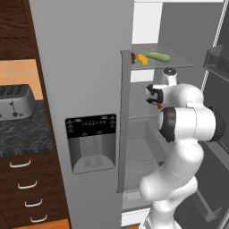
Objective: Place one corn and one chicken drumstick in each tupperware on the nearby counter, to pack two identical lunches.
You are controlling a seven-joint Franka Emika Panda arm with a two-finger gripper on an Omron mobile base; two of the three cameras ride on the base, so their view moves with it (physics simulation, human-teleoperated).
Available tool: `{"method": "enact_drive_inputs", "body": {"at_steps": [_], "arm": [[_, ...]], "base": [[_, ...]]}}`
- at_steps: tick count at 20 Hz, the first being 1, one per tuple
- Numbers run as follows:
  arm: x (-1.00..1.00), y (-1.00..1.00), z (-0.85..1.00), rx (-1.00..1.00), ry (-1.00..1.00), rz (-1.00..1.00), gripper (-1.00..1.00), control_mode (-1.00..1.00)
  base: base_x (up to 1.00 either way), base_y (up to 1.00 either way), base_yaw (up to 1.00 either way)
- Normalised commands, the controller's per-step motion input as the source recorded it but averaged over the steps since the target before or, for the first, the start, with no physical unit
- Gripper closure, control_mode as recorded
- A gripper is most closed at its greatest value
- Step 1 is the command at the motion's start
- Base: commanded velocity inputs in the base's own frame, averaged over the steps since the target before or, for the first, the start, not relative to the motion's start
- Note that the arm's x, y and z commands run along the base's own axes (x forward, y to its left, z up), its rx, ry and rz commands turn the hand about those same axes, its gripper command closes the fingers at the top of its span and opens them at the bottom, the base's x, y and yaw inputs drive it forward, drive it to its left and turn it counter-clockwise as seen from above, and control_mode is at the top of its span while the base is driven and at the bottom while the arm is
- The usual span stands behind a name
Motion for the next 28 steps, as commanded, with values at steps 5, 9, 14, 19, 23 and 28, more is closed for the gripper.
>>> {"method": "enact_drive_inputs", "body": {"at_steps": [5, 9, 14, 19, 23, 28], "arm": [[0.41, -0.04, -0.14, 0.0, 0.0, 0.0, -1.0, -1.0], [0.57, -0.01, -0.13, 0.0, 0.0, 0.0, -1.0, -1.0], [0.46, -0.06, -0.26, 0.0, 0.0, 0.0, -1.0, -1.0], [0.31, -0.19, -0.3, -0.01, 0.0, 0.0, -1.0, -1.0], [0.25, -0.18, -0.24, -0.02, 0.0, 0.0, -1.0, -1.0], [0.19, 0.0, -0.31, 0.0, 0.01, 0.0, 1.0, -1.0]], "base": [[0.0, 0.0, 0.0], [0.0, 0.0, 0.0], [0.0, 0.0, 0.0], [0.0, 0.0, 0.0], [0.0, 0.0, 0.0], [0.0, 0.0, 0.0]]}}
